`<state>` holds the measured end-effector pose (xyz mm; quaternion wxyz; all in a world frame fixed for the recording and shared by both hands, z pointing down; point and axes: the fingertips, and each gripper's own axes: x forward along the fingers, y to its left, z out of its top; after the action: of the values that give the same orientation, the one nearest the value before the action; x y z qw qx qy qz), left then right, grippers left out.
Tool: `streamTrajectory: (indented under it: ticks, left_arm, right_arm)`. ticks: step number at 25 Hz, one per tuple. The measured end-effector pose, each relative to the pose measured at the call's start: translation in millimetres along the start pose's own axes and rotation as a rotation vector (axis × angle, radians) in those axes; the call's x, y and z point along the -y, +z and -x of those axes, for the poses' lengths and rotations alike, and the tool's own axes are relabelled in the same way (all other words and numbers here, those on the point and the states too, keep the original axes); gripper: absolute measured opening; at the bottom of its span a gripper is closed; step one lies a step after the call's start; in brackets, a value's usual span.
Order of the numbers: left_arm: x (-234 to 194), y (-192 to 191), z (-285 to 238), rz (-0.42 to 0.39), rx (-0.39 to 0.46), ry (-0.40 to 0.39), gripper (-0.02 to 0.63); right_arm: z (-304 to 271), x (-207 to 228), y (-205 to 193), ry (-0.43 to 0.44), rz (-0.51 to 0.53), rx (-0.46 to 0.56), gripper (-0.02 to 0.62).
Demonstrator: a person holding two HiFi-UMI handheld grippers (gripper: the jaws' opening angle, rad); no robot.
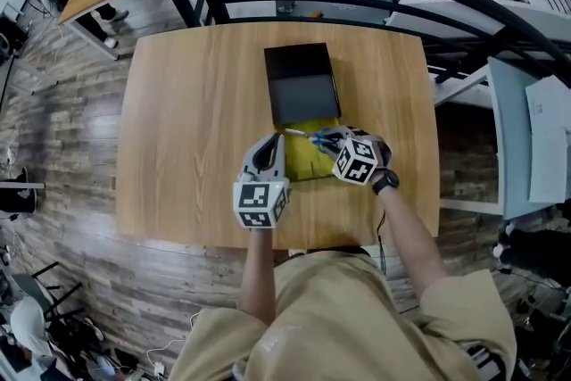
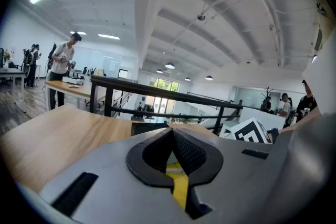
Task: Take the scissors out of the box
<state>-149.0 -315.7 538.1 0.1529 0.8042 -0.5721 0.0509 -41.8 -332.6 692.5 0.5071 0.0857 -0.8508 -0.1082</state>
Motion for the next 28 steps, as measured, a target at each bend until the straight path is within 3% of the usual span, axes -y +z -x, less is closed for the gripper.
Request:
streamTrajectory:
  ticks: [5, 9, 16, 22, 28]
  left_arm:
    - [10, 14, 15, -0.025, 0.019, -0.008, 0.012]
    - [21, 24, 31, -0.051, 0.040, -0.010, 0.012]
    - [44, 48, 52, -0.104, 0.084, -0.021, 0.012]
    - [59, 71, 65, -0.162, 0.122, -0.006, 0.012]
    - [87, 97, 104, -0.185, 0.225, 0.004, 0.012]
  right_arm:
    - [39, 2, 28, -0.118, -0.091, 0.102, 0.083]
    - [83, 6, 45, -0.267, -0.223, 0.208, 0.083]
    - [167, 8, 80, -0.423, -0.498, 0.528, 0.083]
    - [231, 12, 114, -0.554, -0.492, 0.673, 0.083]
    - [299, -7, 122, -0.728, -0.535, 0.829, 0.083]
